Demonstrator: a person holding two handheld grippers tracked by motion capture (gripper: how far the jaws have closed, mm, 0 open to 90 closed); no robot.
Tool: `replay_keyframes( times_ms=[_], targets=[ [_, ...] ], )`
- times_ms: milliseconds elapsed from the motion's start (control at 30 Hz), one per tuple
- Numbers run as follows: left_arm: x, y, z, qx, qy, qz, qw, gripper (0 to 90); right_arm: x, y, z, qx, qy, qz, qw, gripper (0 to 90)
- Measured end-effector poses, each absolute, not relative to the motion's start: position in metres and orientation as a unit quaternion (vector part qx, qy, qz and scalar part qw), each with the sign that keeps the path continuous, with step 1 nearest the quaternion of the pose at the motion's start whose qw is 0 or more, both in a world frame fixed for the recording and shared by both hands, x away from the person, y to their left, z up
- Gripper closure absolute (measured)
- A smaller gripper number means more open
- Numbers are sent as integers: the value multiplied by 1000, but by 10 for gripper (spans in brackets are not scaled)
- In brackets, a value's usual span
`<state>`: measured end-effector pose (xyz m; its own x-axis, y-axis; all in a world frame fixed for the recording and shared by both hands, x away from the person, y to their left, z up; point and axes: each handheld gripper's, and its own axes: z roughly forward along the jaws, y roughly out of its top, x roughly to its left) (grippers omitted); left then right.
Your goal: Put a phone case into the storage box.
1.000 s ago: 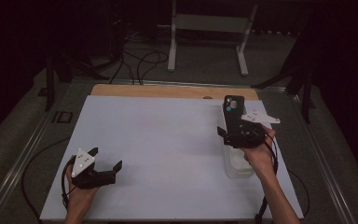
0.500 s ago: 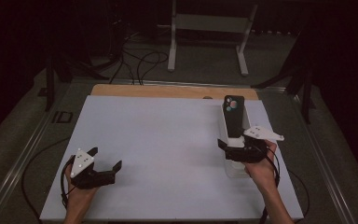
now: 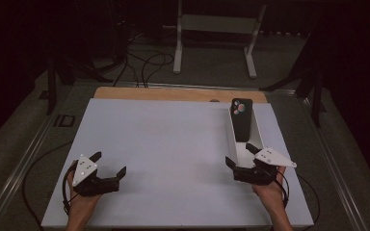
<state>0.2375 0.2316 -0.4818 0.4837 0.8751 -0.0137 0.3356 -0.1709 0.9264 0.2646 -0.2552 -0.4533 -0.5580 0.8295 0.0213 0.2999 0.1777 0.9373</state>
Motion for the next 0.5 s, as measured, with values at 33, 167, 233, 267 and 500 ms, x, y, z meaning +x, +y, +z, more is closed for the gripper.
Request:
replay_keyframes(
  times_ms=[33, 167, 233, 267, 500],
  targets=[
    [237, 231, -482, 714, 422, 282, 482, 3, 263, -256, -456, 389, 721, 509, 264, 94],
    [237, 231, -483, 715, 418, 285, 482, 3, 258, -259, -464, 390, 715, 519, 260, 94],
    [237, 231, -484, 715, 417, 287, 482, 3, 255, -260, -467, 388, 717, 516, 263, 94],
    [236, 231, -485, 714, 418, 288, 482, 3, 254, -261, -468, 384, 718, 516, 266, 94],
    [237, 233, -486, 708, 424, 294, 482, 3, 251, -262, -471, 382, 715, 523, 265, 94]
  ],
)
